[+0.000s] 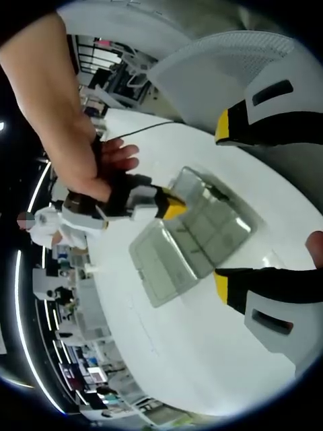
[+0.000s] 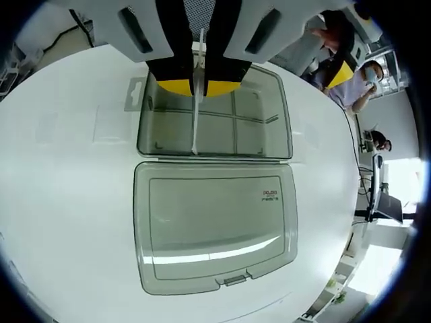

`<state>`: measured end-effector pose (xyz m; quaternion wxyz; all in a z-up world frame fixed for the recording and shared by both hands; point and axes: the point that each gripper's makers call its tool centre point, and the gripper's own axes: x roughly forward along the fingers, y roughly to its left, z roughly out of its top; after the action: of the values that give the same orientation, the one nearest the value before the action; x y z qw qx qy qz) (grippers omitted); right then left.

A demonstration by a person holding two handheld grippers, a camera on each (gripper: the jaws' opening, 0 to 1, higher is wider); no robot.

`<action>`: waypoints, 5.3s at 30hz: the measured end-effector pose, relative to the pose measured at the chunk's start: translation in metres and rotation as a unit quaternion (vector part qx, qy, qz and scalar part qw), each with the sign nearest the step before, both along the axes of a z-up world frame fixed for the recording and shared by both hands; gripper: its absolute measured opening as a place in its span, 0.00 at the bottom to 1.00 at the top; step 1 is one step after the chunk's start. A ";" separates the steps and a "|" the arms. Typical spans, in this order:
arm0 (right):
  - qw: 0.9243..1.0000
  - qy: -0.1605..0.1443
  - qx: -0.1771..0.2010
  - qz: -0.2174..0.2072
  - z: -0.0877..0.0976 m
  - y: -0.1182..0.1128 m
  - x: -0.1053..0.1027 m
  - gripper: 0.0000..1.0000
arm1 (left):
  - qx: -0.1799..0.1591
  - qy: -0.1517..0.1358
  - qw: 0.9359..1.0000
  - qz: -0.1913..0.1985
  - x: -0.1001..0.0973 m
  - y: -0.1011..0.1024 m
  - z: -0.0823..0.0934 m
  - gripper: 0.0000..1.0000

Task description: Insert the divider into the dual guide fixture by aligning both edges with the guide slots and pushing it downward to the bottom, including one-sided entry, uneven engagement, binding, and posture correction.

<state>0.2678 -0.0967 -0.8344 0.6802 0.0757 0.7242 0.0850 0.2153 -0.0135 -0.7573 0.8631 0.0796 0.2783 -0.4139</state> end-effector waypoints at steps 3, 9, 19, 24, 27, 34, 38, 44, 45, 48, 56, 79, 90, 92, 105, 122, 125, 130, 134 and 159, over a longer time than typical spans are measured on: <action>1.000 -0.002 -0.003 0.004 0.000 0.000 -0.002 0.00 | 0.000 0.000 1.000 0.001 0.000 0.000 0.000 0.72; 1.000 -0.001 -0.003 0.008 -0.002 -0.001 0.000 0.00 | 0.000 0.000 1.000 0.001 0.000 0.001 0.000 0.72; 1.000 -0.004 -0.005 0.024 -0.001 0.000 -0.002 0.00 | -0.001 0.000 1.000 0.004 0.001 0.002 0.000 0.72; 1.000 -0.003 -0.005 0.026 0.001 0.001 -0.003 0.00 | -0.001 0.000 1.000 0.005 0.001 0.003 0.000 0.72; 1.000 -0.003 -0.005 0.028 0.002 0.001 -0.003 0.00 | -0.002 0.000 1.000 0.005 0.000 0.003 0.000 0.72; 1.000 -0.004 -0.004 0.028 0.000 0.000 0.001 0.00 | -0.003 -0.001 1.000 0.005 0.000 0.002 0.000 0.72; 1.000 -0.004 0.000 0.024 0.000 0.004 0.000 0.00 | -0.003 0.000 1.000 0.006 0.000 0.002 0.001 0.72; 1.000 -0.006 -0.002 0.031 -0.004 0.004 0.002 0.00 | -0.002 0.000 1.000 0.007 -0.001 0.004 0.000 0.72; 0.999 -0.006 -0.003 0.032 -0.003 0.004 0.001 0.00 | -0.002 0.000 1.000 0.008 0.000 0.004 0.000 0.72; 0.999 -0.007 -0.005 0.036 -0.003 0.004 0.000 0.00 | -0.002 0.001 1.000 0.008 0.000 0.004 0.000 0.72; 0.999 -0.006 -0.006 0.036 -0.005 0.001 0.002 0.00 | -0.002 0.000 1.000 0.007 0.000 0.003 0.000 0.72; 1.000 -0.003 -0.010 0.022 0.000 -0.004 -0.001 0.00 | -0.002 -0.001 1.000 0.005 0.000 0.001 0.002 0.72; 1.000 -0.003 -0.007 0.020 -0.004 -0.001 -0.001 0.00 | 0.000 -0.002 1.000 0.006 0.000 0.003 0.002 0.72; 1.000 -0.004 -0.007 0.023 -0.004 -0.001 -0.001 0.00 | 0.000 -0.001 1.000 0.007 0.000 0.004 0.002 0.72; 1.000 0.001 -0.014 0.018 -0.006 -0.002 -0.005 0.00 | 0.000 0.000 1.000 0.008 0.000 0.005 0.001 0.72; 1.000 0.006 -0.013 0.008 -0.001 -0.001 -0.005 0.00 | -0.002 -0.001 1.000 0.010 0.001 0.006 0.001 0.72; 1.000 0.006 -0.012 0.008 -0.002 -0.001 -0.004 0.00 | -0.002 -0.001 1.000 0.011 0.000 0.006 0.002 0.72; 1.000 0.007 -0.014 0.007 -0.003 0.000 -0.003 0.00 | -0.002 -0.001 1.000 0.012 0.000 0.006 0.002 0.72; 1.000 0.007 -0.017 0.008 -0.005 0.000 -0.003 0.00 | -0.003 -0.001 1.000 0.014 0.001 0.007 0.001 0.72; 0.998 0.018 -0.061 0.018 -0.010 0.001 -0.006 0.00 | 0.006 0.001 1.000 0.006 -0.001 0.007 0.001 0.72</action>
<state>0.2621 -0.0953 -0.8441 0.6688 0.0227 0.7413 0.0519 0.2140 -0.0061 -0.7563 0.8649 0.0827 0.2821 -0.4069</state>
